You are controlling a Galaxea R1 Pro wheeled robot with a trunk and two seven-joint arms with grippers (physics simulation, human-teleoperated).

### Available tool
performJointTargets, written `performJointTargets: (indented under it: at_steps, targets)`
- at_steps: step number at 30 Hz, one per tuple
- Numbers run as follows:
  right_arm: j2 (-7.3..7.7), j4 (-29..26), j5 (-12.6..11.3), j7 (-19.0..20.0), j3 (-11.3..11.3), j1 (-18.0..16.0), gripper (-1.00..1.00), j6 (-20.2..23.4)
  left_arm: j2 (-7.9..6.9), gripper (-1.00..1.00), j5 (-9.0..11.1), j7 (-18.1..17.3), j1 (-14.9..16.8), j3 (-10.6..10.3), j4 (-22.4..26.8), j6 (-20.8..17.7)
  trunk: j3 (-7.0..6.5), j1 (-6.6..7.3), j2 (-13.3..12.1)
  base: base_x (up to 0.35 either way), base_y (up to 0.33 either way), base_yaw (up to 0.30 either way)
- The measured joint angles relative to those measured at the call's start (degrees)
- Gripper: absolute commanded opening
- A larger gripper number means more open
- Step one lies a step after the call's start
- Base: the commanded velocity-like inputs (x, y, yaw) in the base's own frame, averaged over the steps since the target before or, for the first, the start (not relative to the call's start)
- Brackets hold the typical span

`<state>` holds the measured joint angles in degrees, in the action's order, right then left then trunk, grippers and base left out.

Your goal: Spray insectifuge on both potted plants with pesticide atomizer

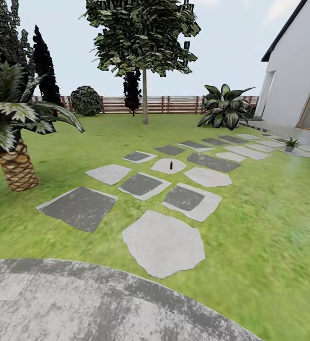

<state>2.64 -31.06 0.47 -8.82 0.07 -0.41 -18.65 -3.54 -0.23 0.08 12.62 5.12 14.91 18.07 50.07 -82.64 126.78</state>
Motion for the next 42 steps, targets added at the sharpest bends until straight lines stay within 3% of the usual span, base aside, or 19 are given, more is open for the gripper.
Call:
performJointTargets:
  at_steps: [42]
  targets:
    - [0.00,0.00,0.00,0.00,0.00,0.00,1.00,0.00,0.01,1.00,0.00,0.00,0.00,0.00,0.00,0.02,0.00,0.00,0.00,0.339,0.000,0.000]
